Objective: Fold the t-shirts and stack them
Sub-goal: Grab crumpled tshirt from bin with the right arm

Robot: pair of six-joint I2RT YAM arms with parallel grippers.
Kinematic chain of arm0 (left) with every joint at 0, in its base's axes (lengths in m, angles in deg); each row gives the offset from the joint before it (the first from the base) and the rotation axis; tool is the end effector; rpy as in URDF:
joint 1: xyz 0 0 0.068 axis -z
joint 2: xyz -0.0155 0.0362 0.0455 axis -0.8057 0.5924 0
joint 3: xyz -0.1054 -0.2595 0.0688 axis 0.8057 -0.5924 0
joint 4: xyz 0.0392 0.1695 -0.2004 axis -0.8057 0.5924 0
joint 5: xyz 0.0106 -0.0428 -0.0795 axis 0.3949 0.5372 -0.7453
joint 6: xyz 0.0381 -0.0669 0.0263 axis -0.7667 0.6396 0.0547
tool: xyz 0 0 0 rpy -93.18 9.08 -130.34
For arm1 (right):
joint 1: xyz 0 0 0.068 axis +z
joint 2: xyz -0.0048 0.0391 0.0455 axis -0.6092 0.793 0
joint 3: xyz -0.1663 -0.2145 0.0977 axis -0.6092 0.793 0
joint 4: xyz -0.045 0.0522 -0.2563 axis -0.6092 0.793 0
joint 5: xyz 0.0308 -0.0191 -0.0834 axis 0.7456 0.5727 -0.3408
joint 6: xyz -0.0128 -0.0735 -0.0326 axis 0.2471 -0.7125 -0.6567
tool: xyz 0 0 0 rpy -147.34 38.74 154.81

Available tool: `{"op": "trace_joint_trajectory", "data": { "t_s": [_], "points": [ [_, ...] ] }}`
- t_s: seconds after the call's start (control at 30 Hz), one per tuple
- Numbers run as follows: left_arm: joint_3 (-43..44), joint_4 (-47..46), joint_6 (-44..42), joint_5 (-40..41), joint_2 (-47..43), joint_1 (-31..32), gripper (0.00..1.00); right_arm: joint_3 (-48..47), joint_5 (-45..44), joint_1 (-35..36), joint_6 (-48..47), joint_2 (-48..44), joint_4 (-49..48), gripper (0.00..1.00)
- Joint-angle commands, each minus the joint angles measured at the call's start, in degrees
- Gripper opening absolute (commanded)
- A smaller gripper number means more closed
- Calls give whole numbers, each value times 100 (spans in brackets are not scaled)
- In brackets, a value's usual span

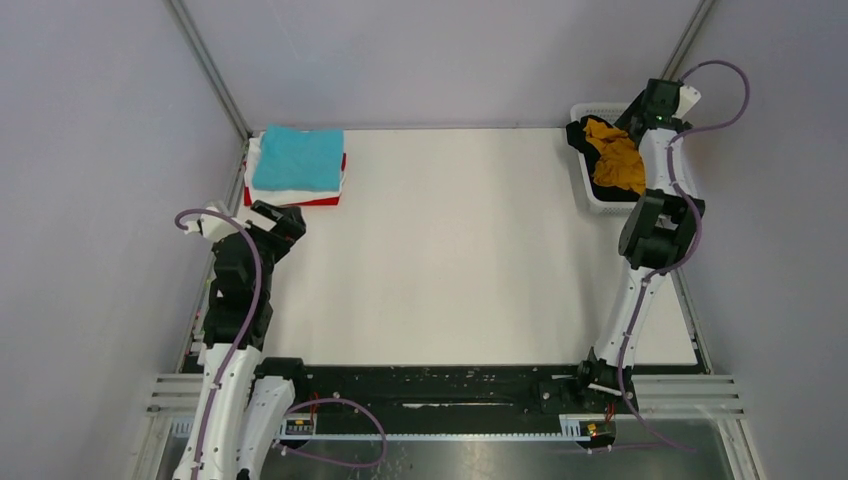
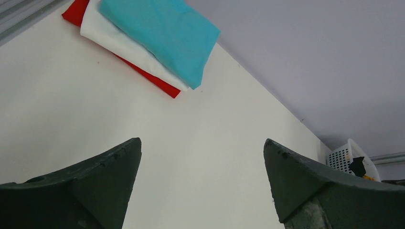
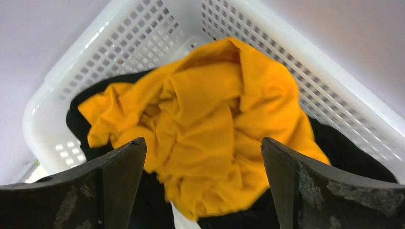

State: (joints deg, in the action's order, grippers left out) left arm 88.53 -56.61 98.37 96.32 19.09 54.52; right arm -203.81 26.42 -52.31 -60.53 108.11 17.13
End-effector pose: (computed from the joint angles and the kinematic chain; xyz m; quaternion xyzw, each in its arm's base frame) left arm 0.1699 0.0111 0.3164 -0.3225 0.7066 -0.1535 0.6109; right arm 0.5453 -0.1678 0.2810 0.3518 0.7886 -0.1135 0.4914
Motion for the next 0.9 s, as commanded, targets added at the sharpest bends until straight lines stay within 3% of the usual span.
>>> {"op": "trace_joint_trajectory", "data": {
  "t_s": [0.0,0.1,0.23,0.37,0.4,0.5,0.67,0.87],
  "points": [
    [-24,-439,105,156,177,-20,99,-1507,149,-21,298,955,489,99],
    [-10,-439,136,139,307,-20,99,-2104,232,-65,438,1551,479,96],
    [29,-372,135,169,400,-22,99,-2037,319,-94,645,1745,333,87],
    [49,-242,146,290,366,-19,99,-1903,347,-103,738,1739,187,71],
    [48,-189,146,341,341,-22,99,-1902,338,-103,715,1737,123,60],
    [70,-63,141,433,259,-22,99,-2034,246,-105,592,1729,69,3],
    [75,170,67,573,77,-17,99,-2053,342,-103,191,1346,-42,0],
    [80,340,32,574,-147,-21,99,-1777,1090,-99,-192,215,-128,0]
  ]
}}
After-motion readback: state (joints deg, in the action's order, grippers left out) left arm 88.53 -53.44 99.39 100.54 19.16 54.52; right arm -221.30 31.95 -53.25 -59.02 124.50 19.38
